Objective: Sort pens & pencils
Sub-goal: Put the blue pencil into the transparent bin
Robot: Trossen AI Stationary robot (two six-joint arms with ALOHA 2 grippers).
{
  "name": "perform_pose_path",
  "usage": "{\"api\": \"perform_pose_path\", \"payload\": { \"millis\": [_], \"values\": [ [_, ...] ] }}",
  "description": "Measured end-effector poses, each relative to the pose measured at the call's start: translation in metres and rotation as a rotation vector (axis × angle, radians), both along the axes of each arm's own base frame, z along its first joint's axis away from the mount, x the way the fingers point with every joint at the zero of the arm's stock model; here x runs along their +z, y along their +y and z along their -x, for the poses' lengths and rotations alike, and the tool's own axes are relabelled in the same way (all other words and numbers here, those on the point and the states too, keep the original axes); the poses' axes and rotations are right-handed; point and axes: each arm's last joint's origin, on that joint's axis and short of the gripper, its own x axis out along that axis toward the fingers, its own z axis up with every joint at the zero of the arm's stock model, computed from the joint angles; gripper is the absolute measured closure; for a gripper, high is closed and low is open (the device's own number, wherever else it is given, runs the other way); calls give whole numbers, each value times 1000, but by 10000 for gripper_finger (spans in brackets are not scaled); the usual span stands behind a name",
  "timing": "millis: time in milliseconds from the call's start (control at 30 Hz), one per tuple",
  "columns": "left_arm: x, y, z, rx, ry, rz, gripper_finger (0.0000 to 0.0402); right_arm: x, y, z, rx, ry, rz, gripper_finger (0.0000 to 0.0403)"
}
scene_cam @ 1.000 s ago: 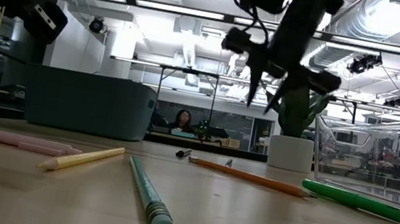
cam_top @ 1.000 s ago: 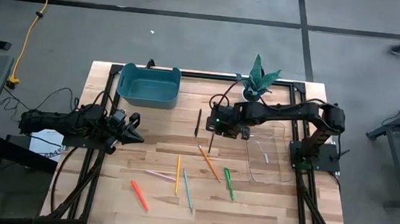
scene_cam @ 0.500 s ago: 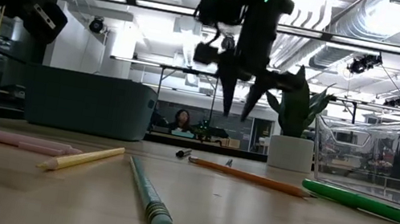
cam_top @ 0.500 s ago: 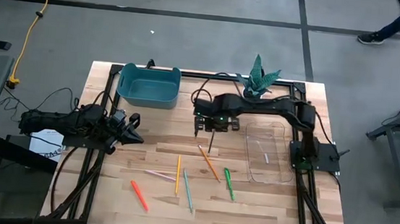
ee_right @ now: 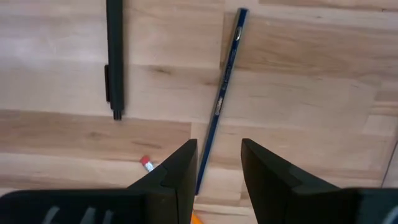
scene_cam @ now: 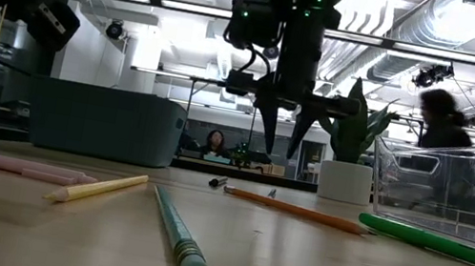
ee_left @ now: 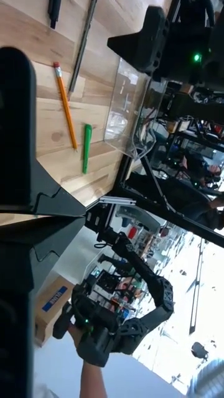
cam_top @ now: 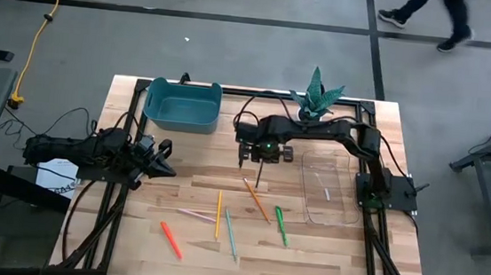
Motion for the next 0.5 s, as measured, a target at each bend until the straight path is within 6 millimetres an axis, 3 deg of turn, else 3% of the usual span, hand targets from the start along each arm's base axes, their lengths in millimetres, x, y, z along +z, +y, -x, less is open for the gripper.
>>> {"api": "perform_pose_path", "payload": {
  "millis": [167,500],
  "values": [
    [0,0,0,-10,-2,-5,401,-2,-1,0,-22,-1,6,288],
    [0,-1,0,-24,-4,-8,401,-26,0,1,-51,-41,-39,288]
  ]
}}
